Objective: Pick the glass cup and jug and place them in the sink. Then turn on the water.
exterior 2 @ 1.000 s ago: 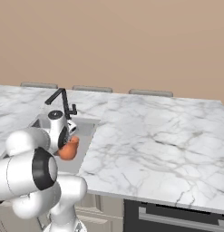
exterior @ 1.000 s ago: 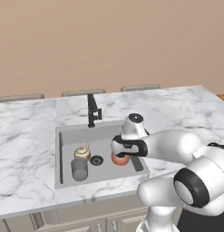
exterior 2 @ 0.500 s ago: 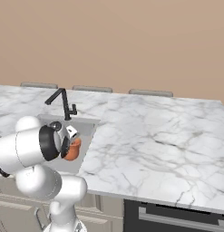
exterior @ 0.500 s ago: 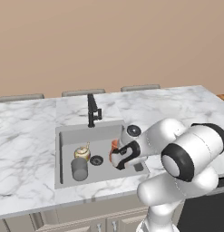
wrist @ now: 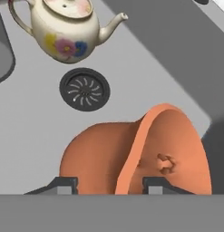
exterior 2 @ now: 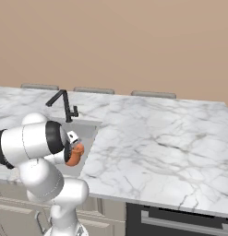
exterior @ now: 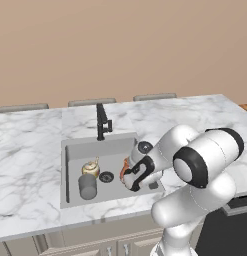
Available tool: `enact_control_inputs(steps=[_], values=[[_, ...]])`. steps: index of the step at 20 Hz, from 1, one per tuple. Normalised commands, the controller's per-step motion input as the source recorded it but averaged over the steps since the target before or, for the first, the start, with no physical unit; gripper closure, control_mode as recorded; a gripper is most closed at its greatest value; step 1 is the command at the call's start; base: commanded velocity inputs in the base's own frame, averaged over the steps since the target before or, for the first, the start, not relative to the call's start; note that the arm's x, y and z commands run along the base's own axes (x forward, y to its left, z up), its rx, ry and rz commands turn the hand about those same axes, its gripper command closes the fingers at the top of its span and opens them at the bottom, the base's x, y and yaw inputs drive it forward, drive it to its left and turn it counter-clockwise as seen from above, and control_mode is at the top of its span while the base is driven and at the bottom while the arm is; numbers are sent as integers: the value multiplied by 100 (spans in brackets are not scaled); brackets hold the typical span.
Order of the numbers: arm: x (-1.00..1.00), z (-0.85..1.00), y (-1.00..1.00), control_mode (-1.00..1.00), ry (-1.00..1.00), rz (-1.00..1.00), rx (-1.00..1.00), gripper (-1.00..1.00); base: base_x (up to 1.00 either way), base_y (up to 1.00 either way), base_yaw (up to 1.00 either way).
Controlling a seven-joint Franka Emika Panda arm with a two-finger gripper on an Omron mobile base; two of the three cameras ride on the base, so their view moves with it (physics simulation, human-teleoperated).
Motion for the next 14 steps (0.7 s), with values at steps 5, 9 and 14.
enact_control_inputs(steps=[5, 9, 14], values=[[0, 0, 1, -100, 3, -7, 5, -100, 0, 0, 0], [0, 12, 4, -100, 0, -6, 3, -100, 0, 0, 0], [0, 94, 23, -100, 1, -11, 4, -100, 0, 0, 0]])
